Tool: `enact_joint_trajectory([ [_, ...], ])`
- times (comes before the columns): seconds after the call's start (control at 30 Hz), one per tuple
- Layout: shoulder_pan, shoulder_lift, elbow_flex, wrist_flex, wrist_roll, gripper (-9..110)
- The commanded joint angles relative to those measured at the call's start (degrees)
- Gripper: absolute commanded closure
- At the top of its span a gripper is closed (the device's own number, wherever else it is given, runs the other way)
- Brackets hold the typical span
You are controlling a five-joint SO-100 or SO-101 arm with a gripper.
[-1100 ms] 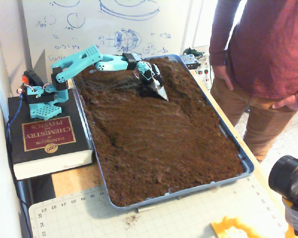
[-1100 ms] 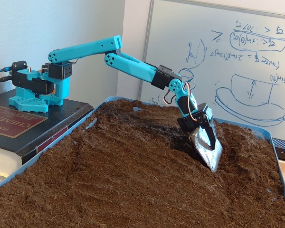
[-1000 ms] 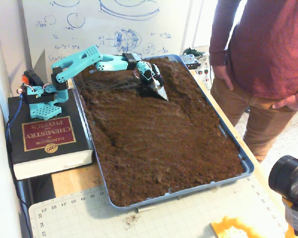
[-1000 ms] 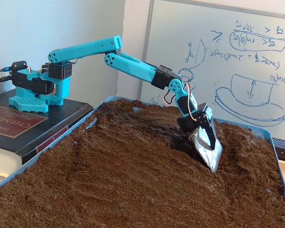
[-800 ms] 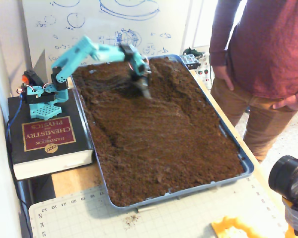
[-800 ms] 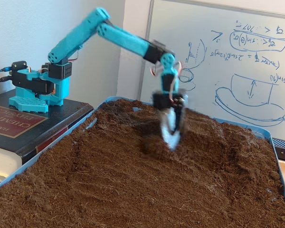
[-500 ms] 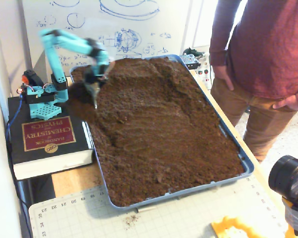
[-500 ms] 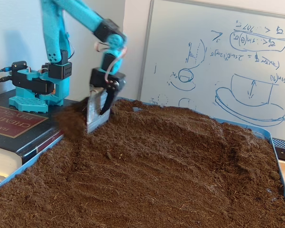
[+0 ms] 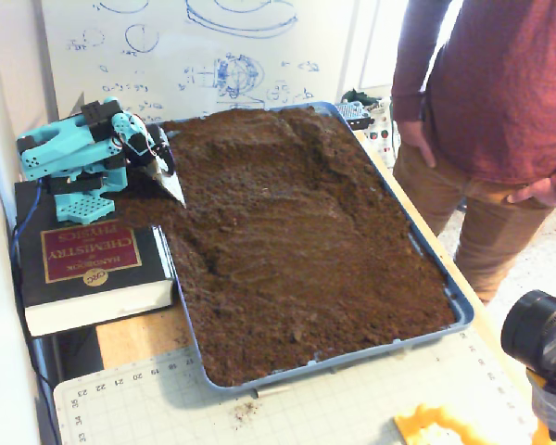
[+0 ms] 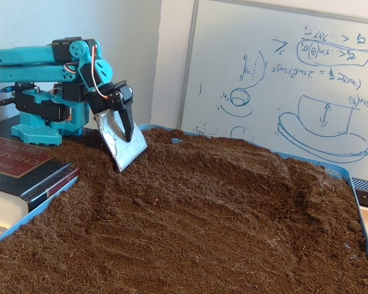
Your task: Build a berm.
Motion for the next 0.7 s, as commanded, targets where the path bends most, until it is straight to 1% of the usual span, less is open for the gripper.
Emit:
enact_joint_trajectory([
  [0.0,0.3,1.8,-0.7,0.2,-0.2,101],
  [0.67,0.4,1.8,-0.7,0.3,-0.2,101],
])
